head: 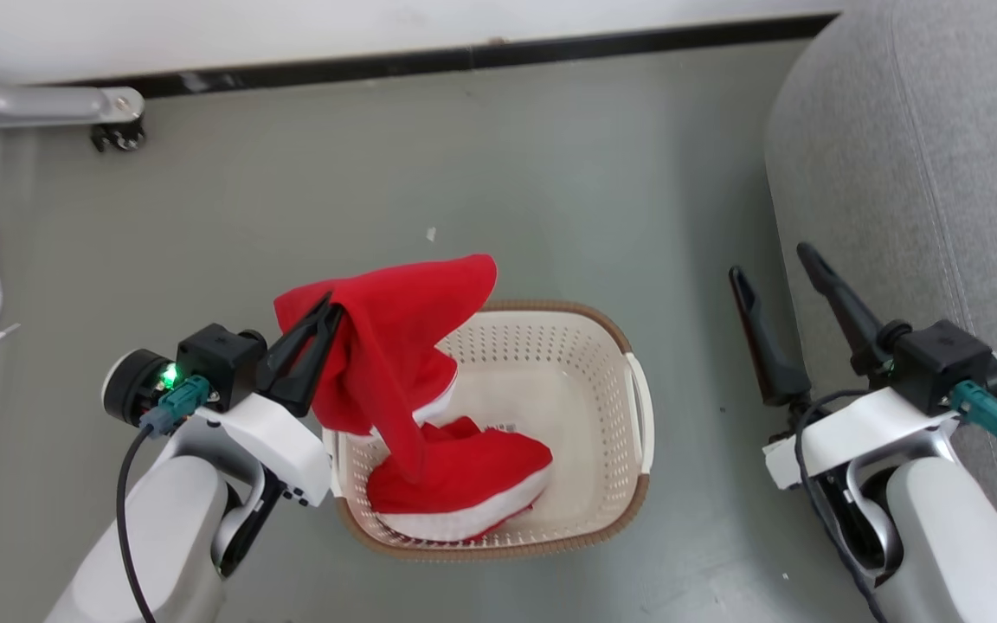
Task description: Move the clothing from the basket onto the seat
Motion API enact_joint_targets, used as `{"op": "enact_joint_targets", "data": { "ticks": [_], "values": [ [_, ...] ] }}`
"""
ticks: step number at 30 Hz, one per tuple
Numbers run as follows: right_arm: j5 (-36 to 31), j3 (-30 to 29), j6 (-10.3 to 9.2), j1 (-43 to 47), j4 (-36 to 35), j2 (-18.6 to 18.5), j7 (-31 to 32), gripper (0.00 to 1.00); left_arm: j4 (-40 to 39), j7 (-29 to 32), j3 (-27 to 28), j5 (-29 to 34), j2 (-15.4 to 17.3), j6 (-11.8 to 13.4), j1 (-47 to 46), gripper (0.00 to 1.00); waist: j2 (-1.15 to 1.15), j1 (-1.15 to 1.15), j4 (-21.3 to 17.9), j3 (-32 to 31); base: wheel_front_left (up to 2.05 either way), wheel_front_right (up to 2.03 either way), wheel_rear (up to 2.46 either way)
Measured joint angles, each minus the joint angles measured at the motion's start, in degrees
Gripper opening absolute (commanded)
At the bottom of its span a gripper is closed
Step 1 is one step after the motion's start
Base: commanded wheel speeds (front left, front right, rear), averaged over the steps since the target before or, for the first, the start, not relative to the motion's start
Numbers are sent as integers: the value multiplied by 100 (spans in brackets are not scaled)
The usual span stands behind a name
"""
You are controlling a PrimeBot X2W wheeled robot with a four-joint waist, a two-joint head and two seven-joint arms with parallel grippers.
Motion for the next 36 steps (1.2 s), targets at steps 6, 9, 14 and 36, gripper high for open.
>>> {"op": "enact_joint_targets", "data": {
  "ticks": [6,9,14,36],
  "values": [
    [0,390,-1,214,98,-31,0,100,-330,12,-77,-54,-37,-1,198,0,0,0,188,-344,0,0,0],
    [0,761,-1,257,141,-37,0,100,-522,112,-175,-54,-79,-1,233,0,0,0,286,-500,0,0,0],
    [2,1268,0,254,235,-48,0,100,-809,288,-307,-62,-104,-1,318,0,0,0,457,-728,0,0,0],
    [174,2249,0,249,491,-209,1,100,-2065,1162,-899,-107,16,-16,321,0,0,0,1089,-1363,0,0,0]
  ]
}}
